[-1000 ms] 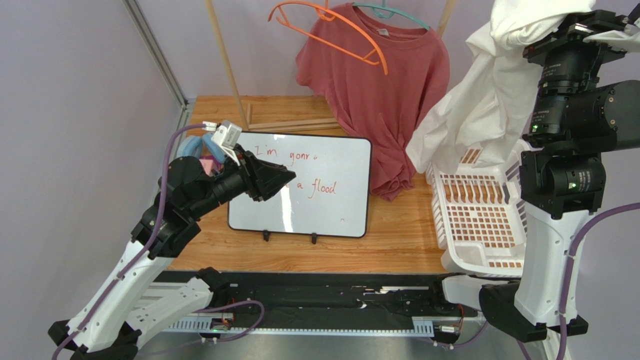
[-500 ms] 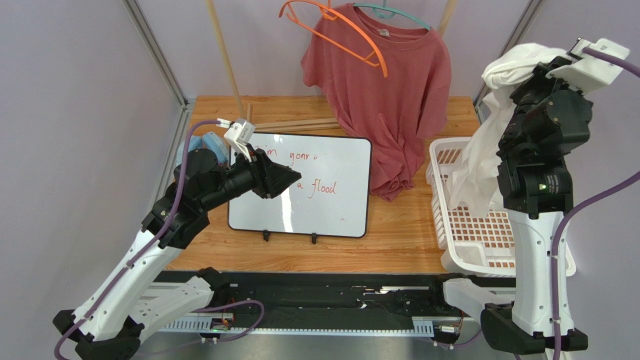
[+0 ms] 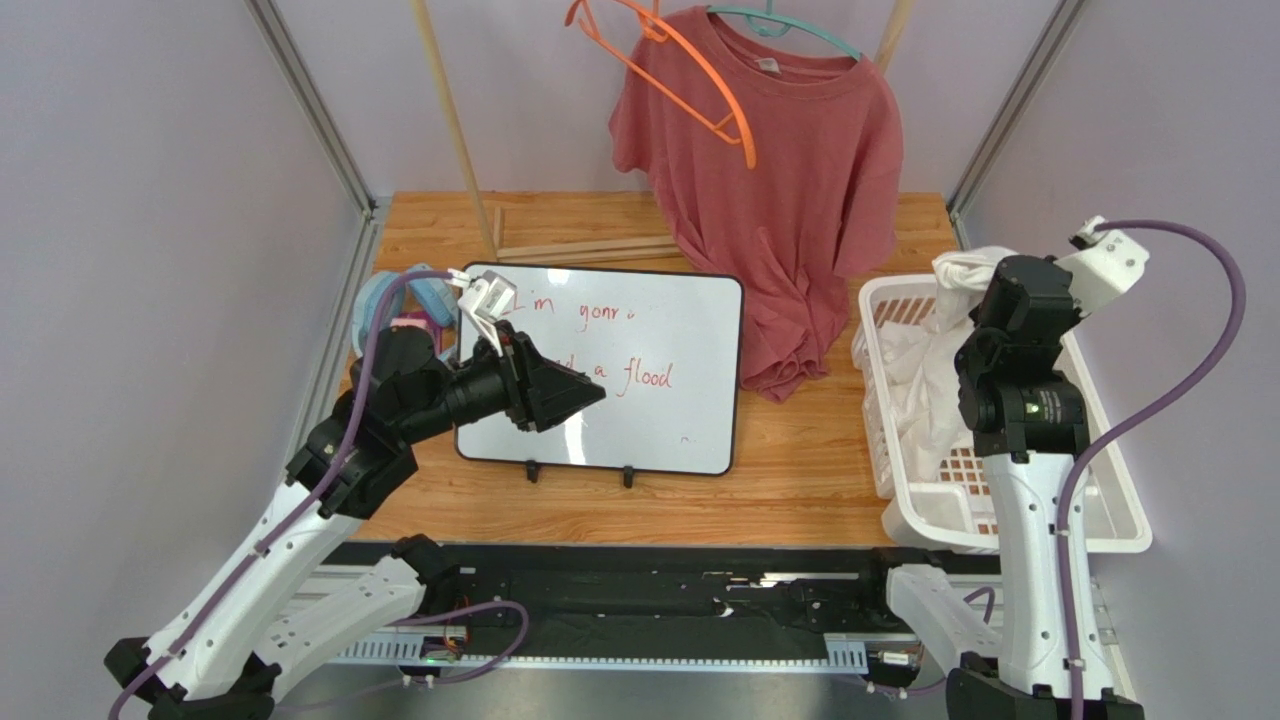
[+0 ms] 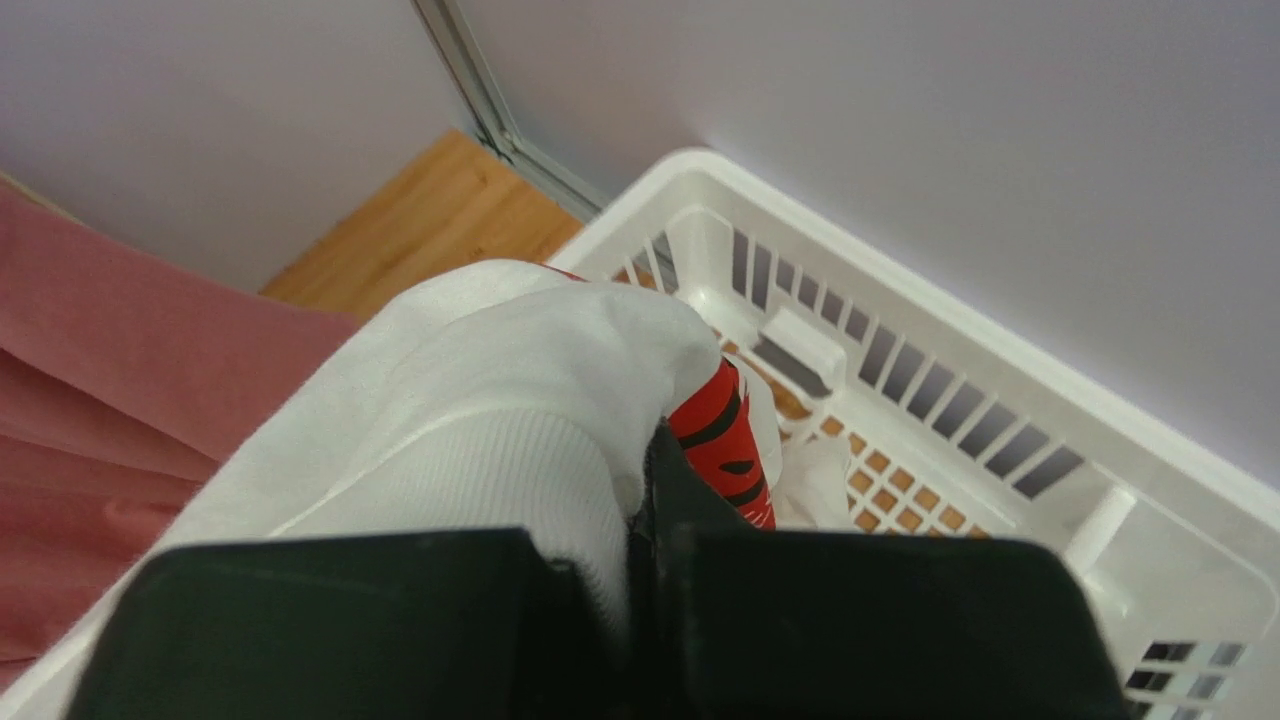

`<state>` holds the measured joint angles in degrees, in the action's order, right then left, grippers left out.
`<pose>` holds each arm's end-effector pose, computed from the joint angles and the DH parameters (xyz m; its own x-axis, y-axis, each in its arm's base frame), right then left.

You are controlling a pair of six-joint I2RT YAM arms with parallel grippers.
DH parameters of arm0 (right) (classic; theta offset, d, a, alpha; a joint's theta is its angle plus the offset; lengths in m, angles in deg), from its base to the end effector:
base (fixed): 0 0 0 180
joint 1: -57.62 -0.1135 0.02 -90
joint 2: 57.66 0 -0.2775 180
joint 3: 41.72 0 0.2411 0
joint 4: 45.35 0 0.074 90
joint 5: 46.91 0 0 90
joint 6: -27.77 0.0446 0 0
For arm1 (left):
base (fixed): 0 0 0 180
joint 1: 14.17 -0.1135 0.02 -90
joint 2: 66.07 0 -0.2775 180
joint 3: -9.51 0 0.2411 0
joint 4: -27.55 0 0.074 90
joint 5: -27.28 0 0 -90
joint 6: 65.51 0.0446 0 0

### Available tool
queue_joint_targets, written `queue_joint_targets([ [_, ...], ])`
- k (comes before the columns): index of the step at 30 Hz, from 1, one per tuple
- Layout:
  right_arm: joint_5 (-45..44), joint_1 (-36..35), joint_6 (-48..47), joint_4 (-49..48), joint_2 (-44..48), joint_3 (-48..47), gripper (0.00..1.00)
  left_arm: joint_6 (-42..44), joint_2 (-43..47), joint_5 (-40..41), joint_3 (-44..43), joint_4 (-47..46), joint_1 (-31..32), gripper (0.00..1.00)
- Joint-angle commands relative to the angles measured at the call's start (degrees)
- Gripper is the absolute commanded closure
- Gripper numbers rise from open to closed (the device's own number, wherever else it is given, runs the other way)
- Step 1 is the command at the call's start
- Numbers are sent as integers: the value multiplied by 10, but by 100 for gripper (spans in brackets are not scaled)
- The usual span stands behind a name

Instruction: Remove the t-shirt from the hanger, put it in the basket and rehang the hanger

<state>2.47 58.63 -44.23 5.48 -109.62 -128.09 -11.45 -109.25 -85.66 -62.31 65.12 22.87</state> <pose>0.1508 -0.0317 0.4378 -0.0717 0.2359 -0.9691 0.6939 0.7098 0.1214 0.1036 -0.1000 0.4011 -0.6063 -0.2196 -0.7643 0.6252 0.4622 -0.6288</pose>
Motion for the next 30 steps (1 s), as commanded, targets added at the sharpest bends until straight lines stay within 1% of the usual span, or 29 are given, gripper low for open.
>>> queue_joint_targets([
  [1,62,39,148,77,4,75,100,-40,36,-37,25,-48,-1,53],
  [3,86,64,197,94,1,109,100,-52,50,-35,29,-52,0,53],
  [4,111,74,210,96,-3,141,100,-56,52,-39,27,-52,0,53],
  [5,124,98,223,100,-20,153,100,-62,56,-46,20,-57,-1,53],
  [6,153,111,250,110,-32,162,100,-69,59,-54,18,-58,-1,53],
  [7,163,121,266,118,-49,171,100,-76,63,-56,16,-62,0,53],
  [8,168,136,293,130,-63,170,100,-93,73,-57,19,-73,-1,53],
  [9,182,142,332,165,-90,165,100,-100,80,-57,21,-79,0,53],
  [10,186,146,350,182,-102,158,100,-105,86,-59,23,-86,0,53],
  [12,200,150,370,218,-131,140,100,-109,101,-53,23,-85,0,53],
  [16,255,150,378,220,-165,146,100,-105,117,-43,22,-72,0,53],
  [17,256,150,382,220,-168,148,99,-105,124,-42,24,-70,0,53],
  [18,248,149,388,224,-171,154,92,-107,126,-42,25,-70,-1,53],
  [20,232,151,415,226,-167,167,91,-111,137,-42,28,-72,0,53],
  [23,208,155,440,223,-156,196,84,-115,158,-30,44,-81,-1,53],
  [24,208,157,442,220,-155,204,77,-117,164,-19,48,-83,-1,53],
  [26,210,162,435,212,-152,205,76,-121,173,-11,59,-88,0,53],
  [27,208,163,432,216,-151,204,71,-125,175,-6,61,-91,0,53],
  [28,203,164,427,224,-150,185,62,-127,175,-7,64,-95,0,53],
  [29,195,163,421,255,-144,172,48,-131,174,-8,64,-97,-1,53],
  [30,170,162,413,271,-139,155,15,-131,174,-12,63,-98,-1,53],
])
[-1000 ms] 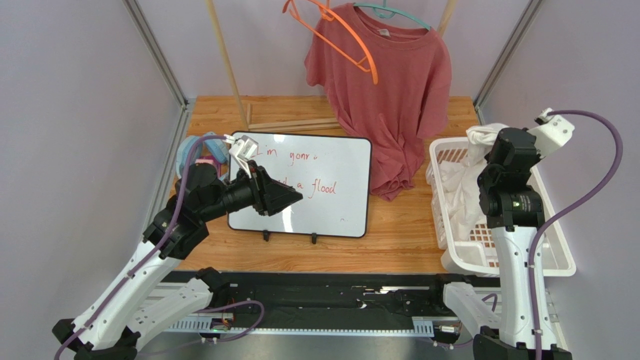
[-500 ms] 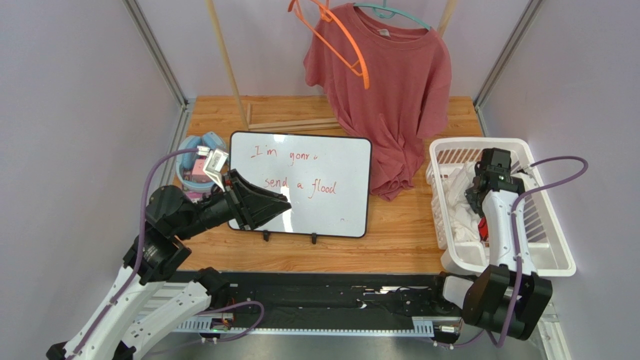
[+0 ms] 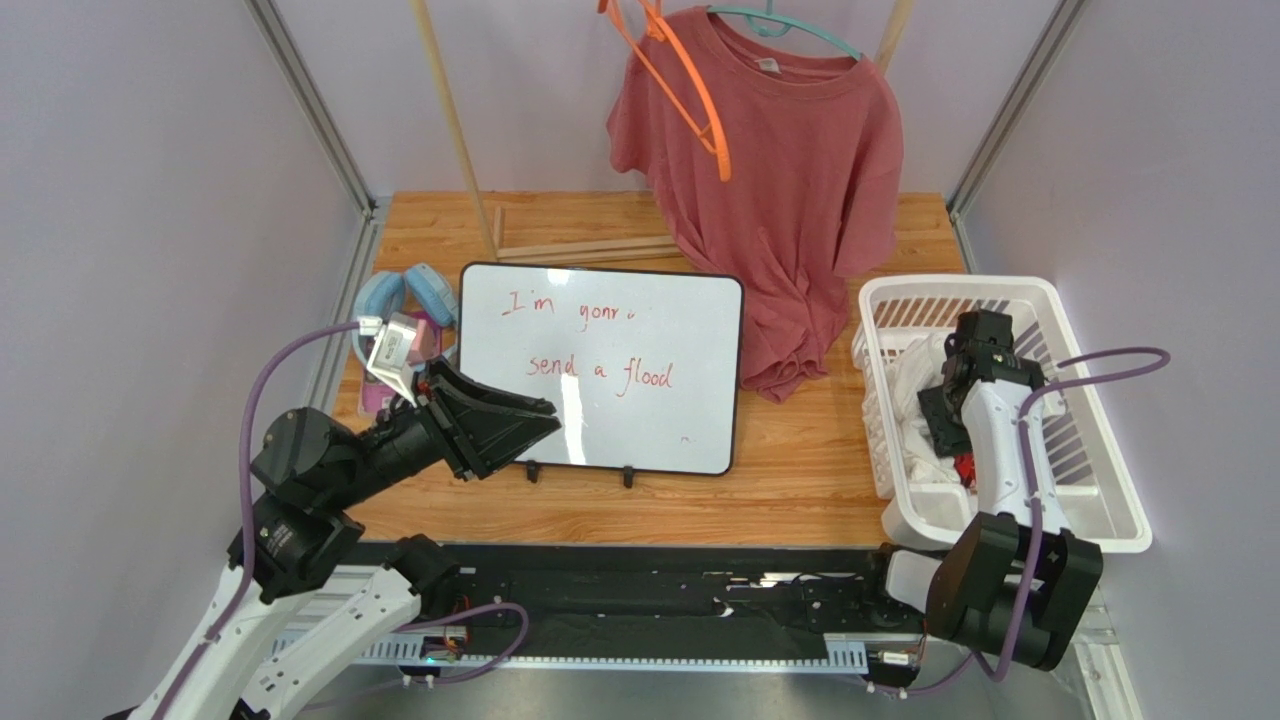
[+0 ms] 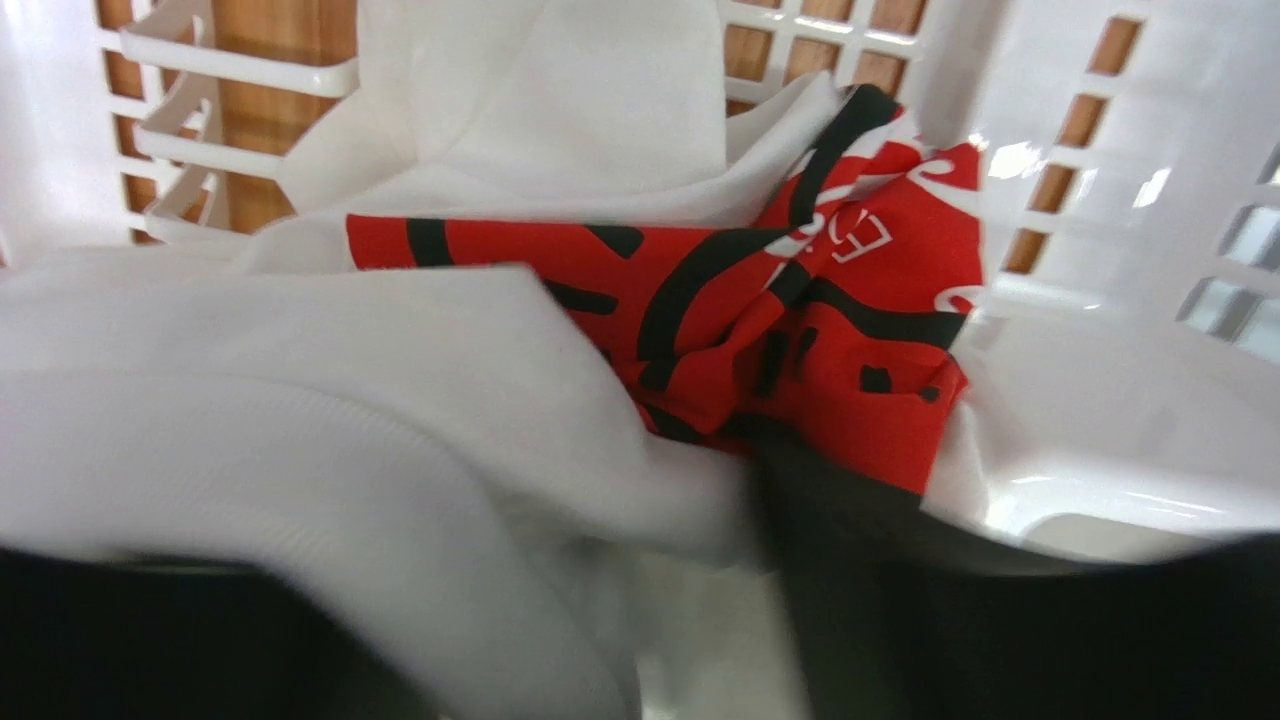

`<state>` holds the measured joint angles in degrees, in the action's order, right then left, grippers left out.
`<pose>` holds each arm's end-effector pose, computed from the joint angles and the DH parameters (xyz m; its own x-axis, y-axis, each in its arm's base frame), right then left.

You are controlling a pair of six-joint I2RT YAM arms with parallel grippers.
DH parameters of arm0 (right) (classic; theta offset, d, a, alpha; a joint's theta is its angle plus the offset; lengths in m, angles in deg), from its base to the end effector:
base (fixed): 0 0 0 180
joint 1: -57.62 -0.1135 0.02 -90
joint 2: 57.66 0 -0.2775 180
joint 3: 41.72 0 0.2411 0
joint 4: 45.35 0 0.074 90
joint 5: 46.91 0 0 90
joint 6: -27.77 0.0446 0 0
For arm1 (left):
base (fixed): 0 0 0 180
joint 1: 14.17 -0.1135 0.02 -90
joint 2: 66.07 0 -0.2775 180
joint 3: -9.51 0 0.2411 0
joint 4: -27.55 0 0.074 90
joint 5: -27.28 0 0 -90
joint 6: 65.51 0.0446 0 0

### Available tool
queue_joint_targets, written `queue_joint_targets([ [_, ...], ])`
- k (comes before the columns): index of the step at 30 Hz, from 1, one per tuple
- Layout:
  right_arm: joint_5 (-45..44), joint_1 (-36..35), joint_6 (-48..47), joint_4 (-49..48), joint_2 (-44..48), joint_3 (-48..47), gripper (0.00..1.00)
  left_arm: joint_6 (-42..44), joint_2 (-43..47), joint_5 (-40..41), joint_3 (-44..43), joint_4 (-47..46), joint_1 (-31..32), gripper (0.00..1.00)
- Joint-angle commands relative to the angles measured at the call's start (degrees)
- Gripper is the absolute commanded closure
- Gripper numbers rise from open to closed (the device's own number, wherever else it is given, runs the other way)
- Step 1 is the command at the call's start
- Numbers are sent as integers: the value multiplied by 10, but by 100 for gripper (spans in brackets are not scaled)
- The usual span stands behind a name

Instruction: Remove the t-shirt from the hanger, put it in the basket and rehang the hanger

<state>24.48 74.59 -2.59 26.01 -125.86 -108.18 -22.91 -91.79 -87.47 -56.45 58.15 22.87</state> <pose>0.1792 -0.0696 0.2526 -0.1473 0.8999 -0.4104 0.9743 0.2035 0.0965 0.0422 -0.0552 0.4089 -0.5547 -0.4189 -0.7189 0.6917 0.2481 -0.6782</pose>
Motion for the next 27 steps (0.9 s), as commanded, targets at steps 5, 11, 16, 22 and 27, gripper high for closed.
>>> queue_joint_targets([
  [5,-131,-4,-18,164,68,-146,0,-15,7,15,2,-25,0,53],
  [11,-88,-6,-68,124,138,-184,0,-11,9,31,7,-22,0,52],
  [16,107,-24,-210,-28,192,-151,0,-5,17,30,7,2,0,52],
  [22,380,-28,-315,-262,256,-80,0,-6,35,44,29,-3,0,52],
  [27,503,-32,-331,-487,190,-74,0,1,32,47,26,19,0,52],
])
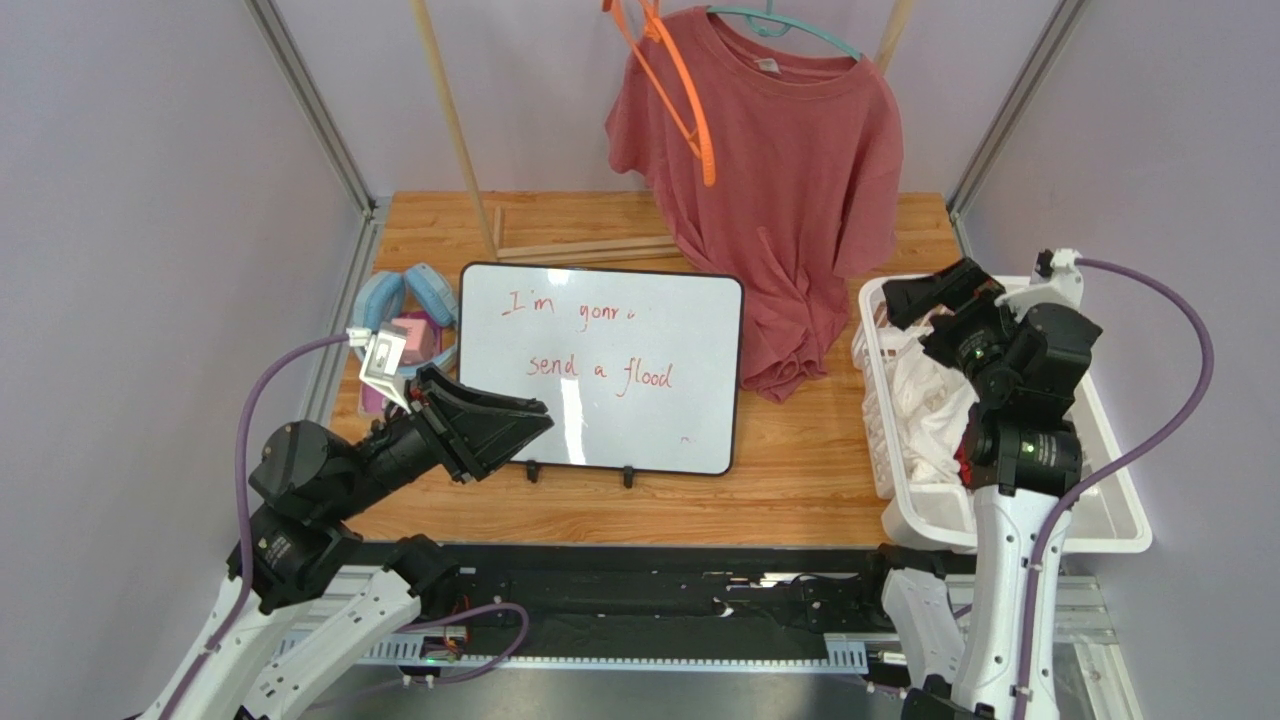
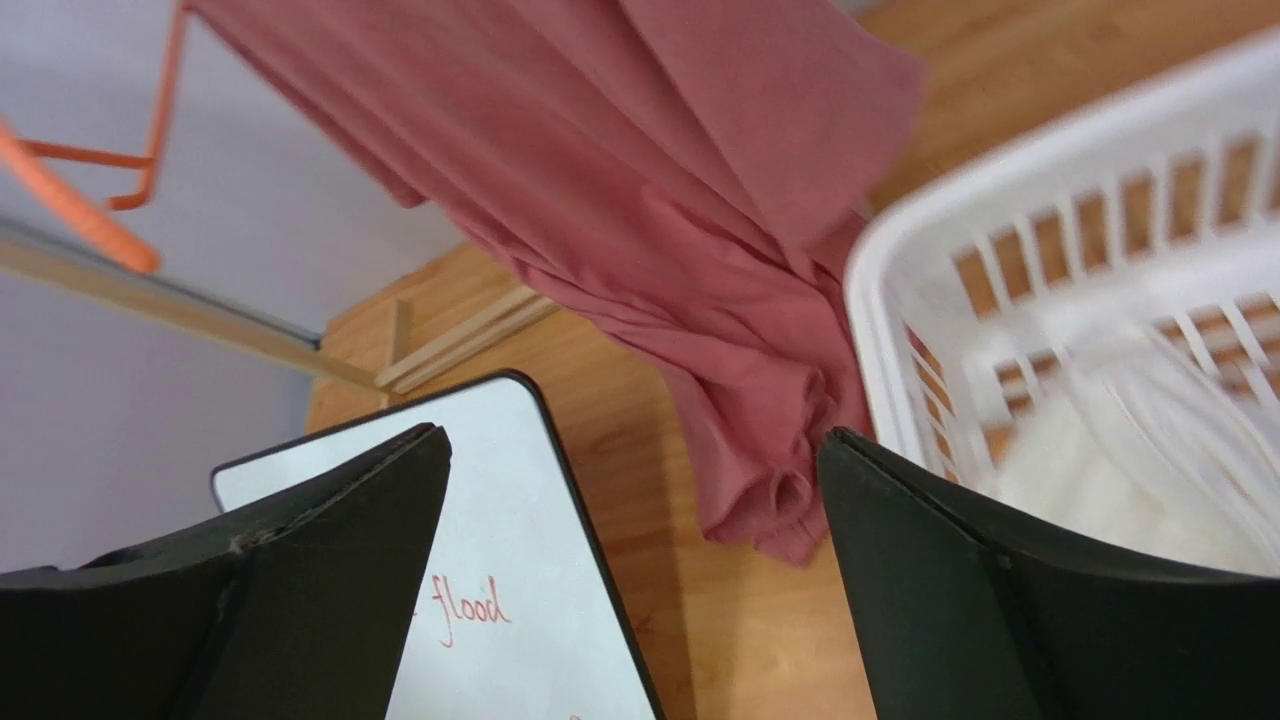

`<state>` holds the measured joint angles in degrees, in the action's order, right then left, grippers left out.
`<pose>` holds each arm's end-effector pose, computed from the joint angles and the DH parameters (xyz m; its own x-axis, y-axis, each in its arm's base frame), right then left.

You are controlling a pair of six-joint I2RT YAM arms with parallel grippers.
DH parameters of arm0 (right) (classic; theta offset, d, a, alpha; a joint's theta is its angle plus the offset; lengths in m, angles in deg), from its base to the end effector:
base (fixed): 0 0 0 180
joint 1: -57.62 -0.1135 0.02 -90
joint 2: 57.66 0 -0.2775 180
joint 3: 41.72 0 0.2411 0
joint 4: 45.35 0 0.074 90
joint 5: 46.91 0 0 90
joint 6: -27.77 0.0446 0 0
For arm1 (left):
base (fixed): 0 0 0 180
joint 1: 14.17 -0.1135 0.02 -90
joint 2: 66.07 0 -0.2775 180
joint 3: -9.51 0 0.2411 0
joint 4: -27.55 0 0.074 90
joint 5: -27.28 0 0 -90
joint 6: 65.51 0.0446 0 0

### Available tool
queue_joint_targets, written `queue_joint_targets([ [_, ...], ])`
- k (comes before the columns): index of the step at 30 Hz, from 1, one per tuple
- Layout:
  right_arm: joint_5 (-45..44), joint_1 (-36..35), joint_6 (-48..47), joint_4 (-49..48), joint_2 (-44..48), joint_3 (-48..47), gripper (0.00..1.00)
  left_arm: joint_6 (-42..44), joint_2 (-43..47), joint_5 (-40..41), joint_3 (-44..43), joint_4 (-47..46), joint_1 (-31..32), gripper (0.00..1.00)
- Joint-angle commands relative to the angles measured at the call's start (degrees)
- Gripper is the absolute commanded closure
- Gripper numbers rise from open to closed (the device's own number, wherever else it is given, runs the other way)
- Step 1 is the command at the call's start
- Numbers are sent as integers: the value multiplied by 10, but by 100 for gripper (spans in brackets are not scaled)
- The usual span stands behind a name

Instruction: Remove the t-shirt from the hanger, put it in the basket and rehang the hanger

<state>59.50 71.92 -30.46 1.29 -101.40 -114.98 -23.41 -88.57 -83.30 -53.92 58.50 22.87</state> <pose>0.1397 -0.0226 0.3898 -0.2555 0.5863 -0.7687 0.1292 0.8087 0.5739 0.0383 -0.0485 0.3977 -0.5307 -0.4697 -0.7055 0.6660 0.2837 -0.6899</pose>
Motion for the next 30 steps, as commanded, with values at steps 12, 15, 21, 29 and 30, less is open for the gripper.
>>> queue_joint_targets([
  [12,112,-23,-112,-410,-307,-194,0,37,-14,33,-45,99,0,52],
  [15,104,-44,-154,-373,-392,-308,0,34,-32,19,-54,99,0,52],
  [21,117,-95,-305,-383,-501,-430,0,14,-49,8,-45,80,0,53],
  [29,143,-132,-402,-343,-571,-521,12,20,-73,23,-45,70,0,53],
  [30,154,-134,-407,-336,-577,-538,18,22,-79,18,-50,71,0,53],
])
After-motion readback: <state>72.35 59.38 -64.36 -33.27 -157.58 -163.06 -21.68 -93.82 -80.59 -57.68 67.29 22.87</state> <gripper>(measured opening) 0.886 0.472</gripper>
